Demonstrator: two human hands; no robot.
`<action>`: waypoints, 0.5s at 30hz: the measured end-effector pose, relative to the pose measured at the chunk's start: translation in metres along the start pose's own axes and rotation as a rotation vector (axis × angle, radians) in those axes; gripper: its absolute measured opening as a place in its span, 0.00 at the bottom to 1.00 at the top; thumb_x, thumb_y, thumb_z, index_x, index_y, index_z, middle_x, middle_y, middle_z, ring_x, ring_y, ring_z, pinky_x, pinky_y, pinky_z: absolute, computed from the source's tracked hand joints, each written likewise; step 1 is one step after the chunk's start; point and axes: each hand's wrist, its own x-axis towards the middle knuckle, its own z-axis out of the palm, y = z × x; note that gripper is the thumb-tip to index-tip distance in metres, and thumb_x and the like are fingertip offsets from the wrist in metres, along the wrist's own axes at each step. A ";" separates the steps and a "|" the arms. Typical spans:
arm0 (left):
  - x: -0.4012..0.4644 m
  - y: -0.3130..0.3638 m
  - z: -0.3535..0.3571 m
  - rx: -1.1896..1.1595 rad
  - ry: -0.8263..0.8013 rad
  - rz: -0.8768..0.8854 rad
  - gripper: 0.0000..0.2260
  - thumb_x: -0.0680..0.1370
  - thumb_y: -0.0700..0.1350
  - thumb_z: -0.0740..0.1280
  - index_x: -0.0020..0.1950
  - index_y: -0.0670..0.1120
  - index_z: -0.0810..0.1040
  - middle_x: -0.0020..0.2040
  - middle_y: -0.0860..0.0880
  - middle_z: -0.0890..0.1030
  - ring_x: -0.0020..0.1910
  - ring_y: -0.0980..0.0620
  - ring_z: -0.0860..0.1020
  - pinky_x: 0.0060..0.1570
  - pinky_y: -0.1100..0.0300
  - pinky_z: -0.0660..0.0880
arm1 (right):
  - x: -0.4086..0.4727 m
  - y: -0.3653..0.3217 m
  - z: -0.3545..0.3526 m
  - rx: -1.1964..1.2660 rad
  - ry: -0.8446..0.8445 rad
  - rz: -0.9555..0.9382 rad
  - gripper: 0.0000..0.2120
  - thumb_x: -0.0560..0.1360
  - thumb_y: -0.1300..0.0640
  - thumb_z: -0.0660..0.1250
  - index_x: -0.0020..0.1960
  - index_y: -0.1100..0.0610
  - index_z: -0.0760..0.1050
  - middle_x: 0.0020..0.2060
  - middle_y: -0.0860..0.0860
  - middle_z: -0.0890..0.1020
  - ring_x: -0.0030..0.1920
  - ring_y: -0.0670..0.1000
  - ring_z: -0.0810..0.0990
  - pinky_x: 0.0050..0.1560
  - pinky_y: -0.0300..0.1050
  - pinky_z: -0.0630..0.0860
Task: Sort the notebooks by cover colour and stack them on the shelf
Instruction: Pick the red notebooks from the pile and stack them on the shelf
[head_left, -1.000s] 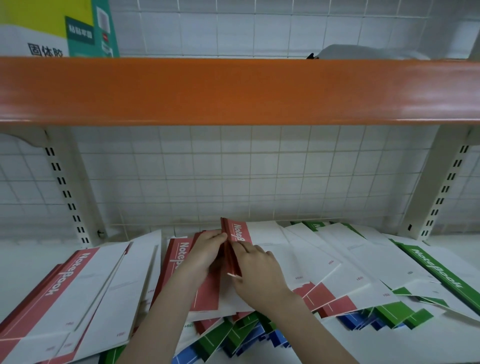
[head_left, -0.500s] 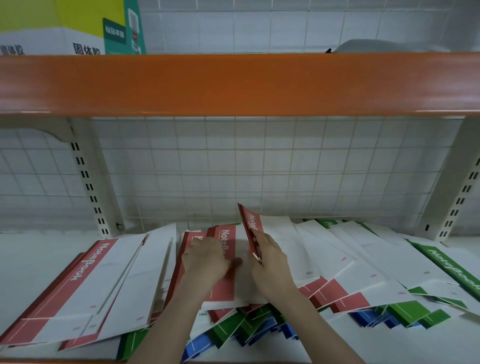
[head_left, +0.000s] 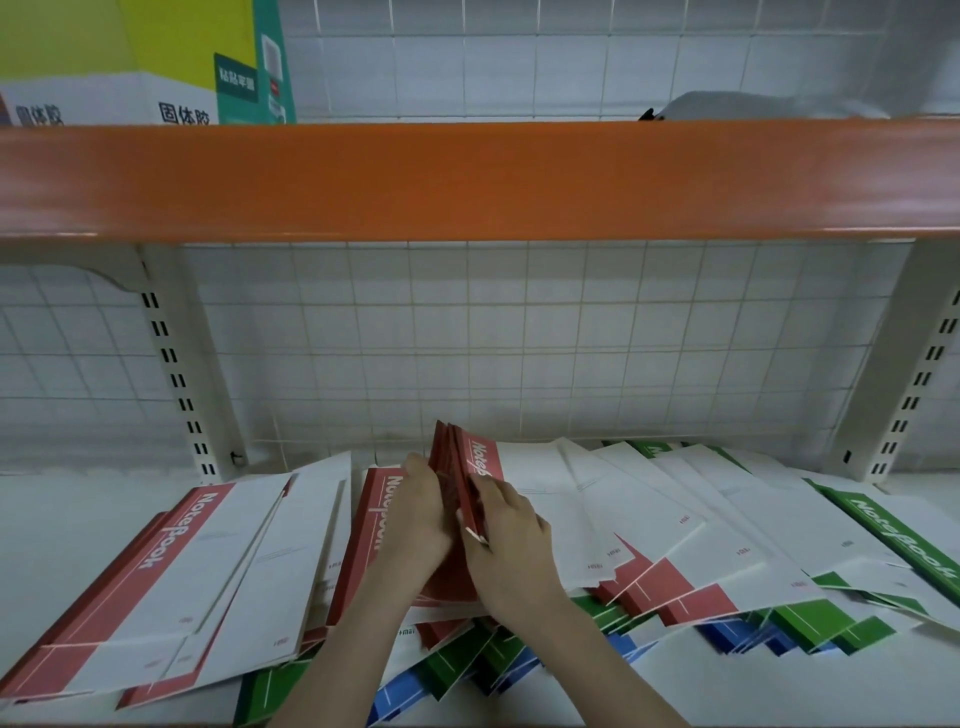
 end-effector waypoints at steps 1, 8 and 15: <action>0.002 0.000 0.000 -0.162 -0.002 -0.023 0.11 0.78 0.36 0.61 0.60 0.38 0.68 0.53 0.40 0.76 0.52 0.42 0.76 0.55 0.52 0.73 | 0.001 0.000 0.000 0.005 0.000 0.007 0.21 0.80 0.50 0.56 0.72 0.50 0.60 0.67 0.47 0.70 0.66 0.49 0.68 0.69 0.48 0.62; 0.007 -0.002 0.001 -1.026 -0.253 -0.301 0.12 0.77 0.53 0.66 0.55 0.47 0.76 0.48 0.45 0.82 0.49 0.43 0.82 0.43 0.55 0.79 | -0.002 -0.005 -0.017 0.076 -0.312 -0.060 0.38 0.67 0.24 0.52 0.65 0.49 0.66 0.58 0.44 0.76 0.58 0.46 0.75 0.63 0.49 0.72; 0.005 -0.005 -0.008 -1.047 -0.080 -0.045 0.17 0.75 0.36 0.68 0.58 0.53 0.72 0.47 0.50 0.84 0.41 0.51 0.84 0.33 0.61 0.78 | 0.013 0.033 -0.055 0.059 0.109 0.205 0.23 0.79 0.48 0.61 0.69 0.60 0.65 0.67 0.55 0.69 0.57 0.53 0.78 0.54 0.37 0.73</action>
